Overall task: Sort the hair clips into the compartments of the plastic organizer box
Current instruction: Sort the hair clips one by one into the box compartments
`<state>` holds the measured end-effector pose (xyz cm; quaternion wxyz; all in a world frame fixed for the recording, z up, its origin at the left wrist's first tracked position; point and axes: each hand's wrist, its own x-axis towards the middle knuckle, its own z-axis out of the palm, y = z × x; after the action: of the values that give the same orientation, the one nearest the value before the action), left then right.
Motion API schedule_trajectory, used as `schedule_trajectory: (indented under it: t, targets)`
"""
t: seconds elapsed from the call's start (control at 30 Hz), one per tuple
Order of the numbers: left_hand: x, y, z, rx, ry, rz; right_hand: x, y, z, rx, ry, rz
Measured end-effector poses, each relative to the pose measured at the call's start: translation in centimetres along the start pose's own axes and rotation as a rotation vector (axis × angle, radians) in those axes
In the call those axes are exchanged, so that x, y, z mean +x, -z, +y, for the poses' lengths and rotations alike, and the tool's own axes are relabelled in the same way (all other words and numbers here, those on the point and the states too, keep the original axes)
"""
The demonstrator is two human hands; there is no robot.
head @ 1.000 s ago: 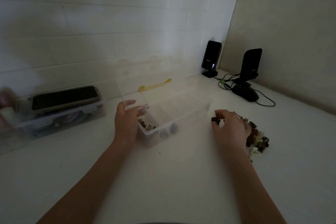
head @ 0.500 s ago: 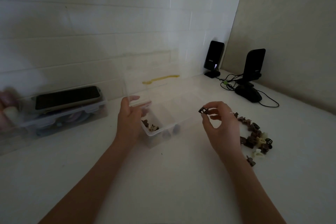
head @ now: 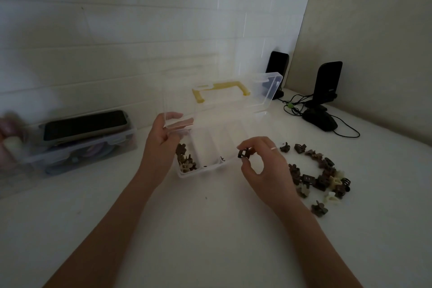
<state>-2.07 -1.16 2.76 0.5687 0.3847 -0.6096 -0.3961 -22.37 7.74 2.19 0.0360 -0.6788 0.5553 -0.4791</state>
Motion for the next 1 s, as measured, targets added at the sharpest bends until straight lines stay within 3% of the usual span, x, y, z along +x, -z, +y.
schedule_trajectory:
  t: [0.17,0.3,0.43,0.8,0.9,1.0]
  targets:
    - [0.0,-0.6,0.7,-0.115,0.082,0.062,-0.2,-0.2,-0.1,0.003,-0.001,-0.015]
    - [-0.2,-1.0,0.2,-0.048,-0.003,0.135,-0.3,-0.4,-0.3,0.039,0.013,-0.074]
    - [-0.3,-1.3,0.7,-0.011,0.02,0.207,-0.3,-0.3,-0.5,0.059,0.024,-0.084]
    - [0.1,-0.4,0.4,0.004,0.026,0.232,-0.7,-0.2,-1.3,0.089,0.039,-0.166]
    - [0.3,-0.2,0.1,-0.002,0.032,0.228,-0.5,-0.1,-1.3,0.101,0.004,-0.125]
    - [0.4,-0.1,-0.2,-0.003,0.037,0.225,-0.3,0.3,-0.9,0.041,-0.018,0.015]
